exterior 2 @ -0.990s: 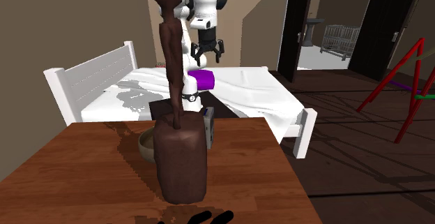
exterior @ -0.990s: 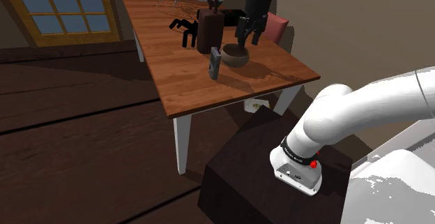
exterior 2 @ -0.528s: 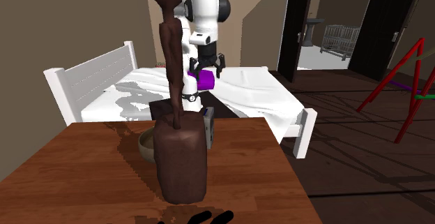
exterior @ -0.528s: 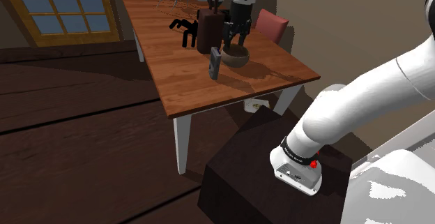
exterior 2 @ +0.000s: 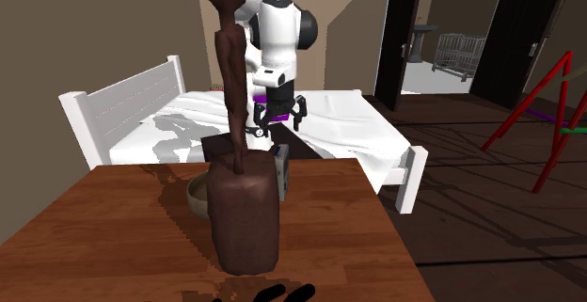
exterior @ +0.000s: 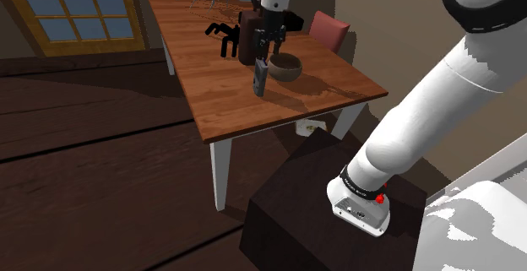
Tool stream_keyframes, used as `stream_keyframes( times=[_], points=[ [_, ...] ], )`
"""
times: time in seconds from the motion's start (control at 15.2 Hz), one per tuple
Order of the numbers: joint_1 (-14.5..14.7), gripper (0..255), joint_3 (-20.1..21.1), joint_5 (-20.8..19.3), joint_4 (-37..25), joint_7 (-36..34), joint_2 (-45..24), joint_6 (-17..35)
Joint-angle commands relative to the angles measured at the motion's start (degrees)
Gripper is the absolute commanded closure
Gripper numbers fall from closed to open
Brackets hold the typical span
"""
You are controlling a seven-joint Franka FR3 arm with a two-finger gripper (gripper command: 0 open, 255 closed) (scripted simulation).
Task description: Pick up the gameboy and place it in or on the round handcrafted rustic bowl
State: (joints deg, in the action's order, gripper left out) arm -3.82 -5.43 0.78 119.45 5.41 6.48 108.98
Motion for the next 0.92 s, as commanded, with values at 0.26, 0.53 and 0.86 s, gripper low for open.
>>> stream_keyframes(
  times=[0.26,0.53,0.86],
  points=[
    [-1.1,0,-1.2,0.7,-9.5,1.9,-12.6,3.5],
    [-1.2,0,-1.2,0.9,-8.8,2.1,-14.2,5.8],
    [-1.2,0,-1.2,1.1,-6.5,2.2,-15.2,9.2]
  ],
)
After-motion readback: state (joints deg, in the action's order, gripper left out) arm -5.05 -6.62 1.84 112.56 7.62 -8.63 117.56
